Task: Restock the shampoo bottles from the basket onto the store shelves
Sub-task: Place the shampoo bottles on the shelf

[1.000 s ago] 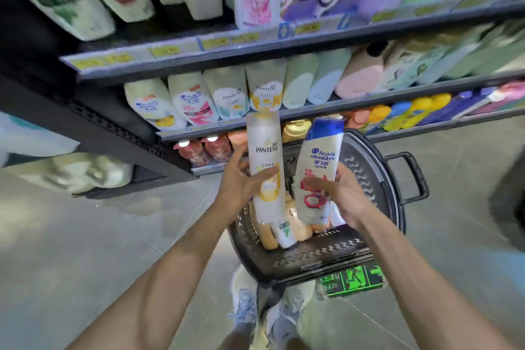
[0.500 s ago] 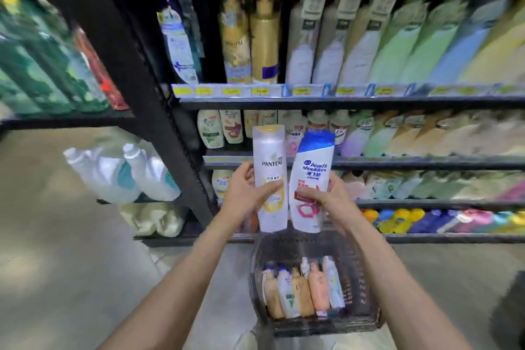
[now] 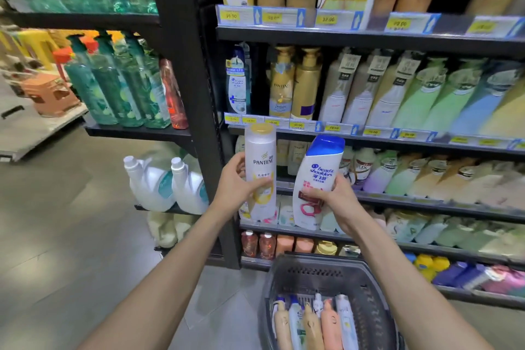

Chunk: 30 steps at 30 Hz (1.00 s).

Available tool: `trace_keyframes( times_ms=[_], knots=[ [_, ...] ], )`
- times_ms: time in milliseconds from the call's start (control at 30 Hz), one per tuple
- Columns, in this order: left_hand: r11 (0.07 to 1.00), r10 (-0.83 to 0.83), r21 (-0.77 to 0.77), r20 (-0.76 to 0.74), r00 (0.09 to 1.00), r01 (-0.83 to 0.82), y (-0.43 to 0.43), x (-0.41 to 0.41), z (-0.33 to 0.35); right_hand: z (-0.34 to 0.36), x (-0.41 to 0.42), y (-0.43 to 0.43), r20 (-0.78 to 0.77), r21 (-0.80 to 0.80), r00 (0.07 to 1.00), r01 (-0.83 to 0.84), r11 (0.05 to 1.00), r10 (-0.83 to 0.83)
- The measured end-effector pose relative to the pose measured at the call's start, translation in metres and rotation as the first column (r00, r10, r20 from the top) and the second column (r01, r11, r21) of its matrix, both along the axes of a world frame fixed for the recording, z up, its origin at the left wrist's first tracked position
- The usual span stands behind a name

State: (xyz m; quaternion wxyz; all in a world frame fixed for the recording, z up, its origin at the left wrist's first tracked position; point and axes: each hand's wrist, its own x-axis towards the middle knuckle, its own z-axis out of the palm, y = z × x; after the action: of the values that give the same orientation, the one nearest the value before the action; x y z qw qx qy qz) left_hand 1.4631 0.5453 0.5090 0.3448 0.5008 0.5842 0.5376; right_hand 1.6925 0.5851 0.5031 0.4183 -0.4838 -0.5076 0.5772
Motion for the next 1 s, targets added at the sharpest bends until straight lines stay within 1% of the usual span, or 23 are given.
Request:
trace_keyframes(
  times_ms=[133, 367, 500, 633, 700, 833, 1000],
  knots=[
    [1.000, -0.015, 0.020, 0.026, 1.000, 0.014, 0.017, -0.040, 0.000, -0.002, -0.038, 0.017, 0.031, -0.012, 0.999, 0.014, 1.000, -0.014],
    [0.999, -0.033, 0.038, 0.036, 0.999, 0.031, 0.069, -0.114, -0.015, -0.014, -0.113, 0.053, 0.009, -0.011, 0.994, 0.105, 0.994, -0.105],
    [0.998, -0.049, 0.031, 0.034, 0.998, 0.048, 0.093, -0.131, -0.023, -0.032, -0.132, 0.070, 0.008, -0.009, 0.984, 0.178, 0.984, -0.178],
    [0.996, -0.078, 0.040, 0.055, 0.995, 0.076, 0.115, -0.133, -0.048, -0.057, -0.138, 0.090, 0.046, 0.013, 0.972, 0.229, 0.973, -0.230],
    [0.994, -0.078, 0.079, 0.062, 0.995, 0.073, 0.124, -0.130, -0.070, -0.073, -0.137, 0.100, 0.038, 0.056, 0.973, 0.224, 0.973, -0.226],
    [0.975, -0.105, 0.198, 0.024, 0.994, 0.098, 0.144, -0.117, -0.126, -0.121, -0.133, 0.124, 0.007, 0.230, 0.979, 0.199, 0.953, -0.206],
    [0.924, -0.115, 0.363, -0.025, 0.993, 0.116, 0.167, -0.107, -0.195, -0.175, -0.134, 0.142, -0.127, 0.421, 0.971, 0.236, 0.876, -0.201]
  ],
)
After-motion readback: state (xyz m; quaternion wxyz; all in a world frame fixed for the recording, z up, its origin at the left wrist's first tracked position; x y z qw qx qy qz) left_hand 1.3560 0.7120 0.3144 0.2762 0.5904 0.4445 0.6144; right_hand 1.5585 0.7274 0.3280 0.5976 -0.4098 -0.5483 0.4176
